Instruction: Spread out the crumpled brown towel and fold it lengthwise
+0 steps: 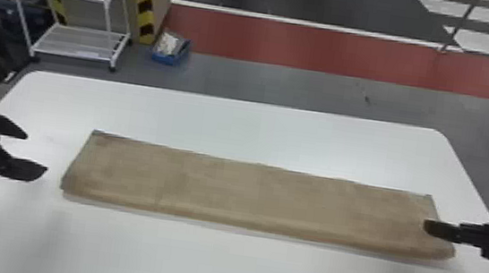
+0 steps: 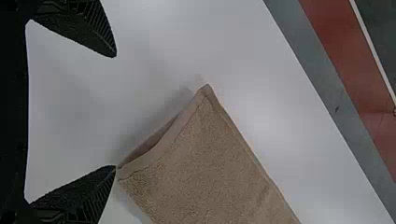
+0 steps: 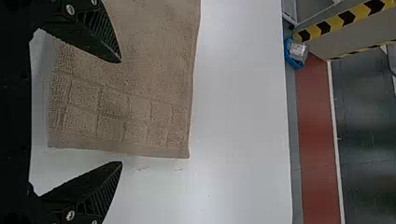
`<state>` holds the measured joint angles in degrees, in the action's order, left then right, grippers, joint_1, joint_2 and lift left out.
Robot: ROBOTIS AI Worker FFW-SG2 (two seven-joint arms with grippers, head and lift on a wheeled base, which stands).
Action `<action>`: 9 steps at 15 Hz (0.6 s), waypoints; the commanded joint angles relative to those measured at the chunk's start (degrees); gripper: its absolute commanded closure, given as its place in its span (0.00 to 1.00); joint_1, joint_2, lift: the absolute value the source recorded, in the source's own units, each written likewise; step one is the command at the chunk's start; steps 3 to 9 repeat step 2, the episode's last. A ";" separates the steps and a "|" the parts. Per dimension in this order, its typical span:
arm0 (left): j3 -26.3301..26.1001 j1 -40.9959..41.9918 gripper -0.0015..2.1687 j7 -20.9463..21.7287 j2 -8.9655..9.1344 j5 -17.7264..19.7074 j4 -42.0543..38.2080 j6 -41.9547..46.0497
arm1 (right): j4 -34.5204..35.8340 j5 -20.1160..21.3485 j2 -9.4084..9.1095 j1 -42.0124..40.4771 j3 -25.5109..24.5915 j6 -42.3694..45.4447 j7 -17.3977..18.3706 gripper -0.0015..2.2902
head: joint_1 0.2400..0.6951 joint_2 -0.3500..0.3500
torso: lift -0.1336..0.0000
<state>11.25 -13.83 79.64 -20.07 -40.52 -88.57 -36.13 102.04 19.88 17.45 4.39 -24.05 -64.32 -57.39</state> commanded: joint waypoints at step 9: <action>0.44 1.00 0.01 0.08 0.30 0.00 -1.34 -1.09 | 0.09 -0.45 0.30 -0.26 -0.12 -0.69 0.00 0.05 | 1.00 0.39 | 0.07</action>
